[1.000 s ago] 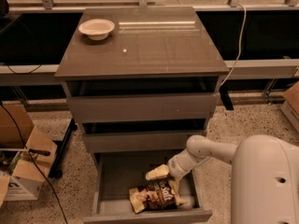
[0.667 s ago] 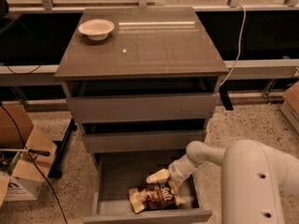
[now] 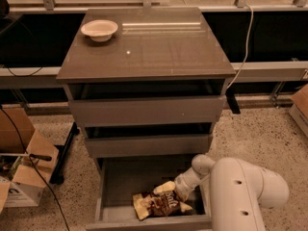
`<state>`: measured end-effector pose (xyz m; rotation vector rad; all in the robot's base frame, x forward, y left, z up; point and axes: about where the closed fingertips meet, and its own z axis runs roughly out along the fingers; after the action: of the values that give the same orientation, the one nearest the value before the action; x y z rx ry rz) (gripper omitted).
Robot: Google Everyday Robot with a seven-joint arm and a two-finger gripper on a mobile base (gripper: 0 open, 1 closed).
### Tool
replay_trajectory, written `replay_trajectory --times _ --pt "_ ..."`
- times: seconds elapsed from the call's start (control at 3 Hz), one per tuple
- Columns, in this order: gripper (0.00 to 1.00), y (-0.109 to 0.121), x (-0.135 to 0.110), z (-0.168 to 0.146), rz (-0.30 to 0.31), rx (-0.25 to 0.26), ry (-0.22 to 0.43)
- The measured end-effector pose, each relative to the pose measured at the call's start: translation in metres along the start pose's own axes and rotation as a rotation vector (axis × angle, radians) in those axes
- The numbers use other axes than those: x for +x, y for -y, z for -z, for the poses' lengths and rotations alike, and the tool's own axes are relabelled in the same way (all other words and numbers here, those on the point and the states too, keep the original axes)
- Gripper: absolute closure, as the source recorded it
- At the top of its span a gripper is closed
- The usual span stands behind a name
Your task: Pick brown chip bag from bottom drawer and place on counter
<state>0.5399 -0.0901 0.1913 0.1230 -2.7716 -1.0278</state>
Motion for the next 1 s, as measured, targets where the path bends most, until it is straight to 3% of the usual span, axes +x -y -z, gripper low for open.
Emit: replay_trajectory --times 0.33,1.0 --pt "0.19 0.016 0.001 -0.014 -0.031 -0.025 -0.018" --pt "0.65 0.005 0.008 0.002 0.007 -0.030 0.017"
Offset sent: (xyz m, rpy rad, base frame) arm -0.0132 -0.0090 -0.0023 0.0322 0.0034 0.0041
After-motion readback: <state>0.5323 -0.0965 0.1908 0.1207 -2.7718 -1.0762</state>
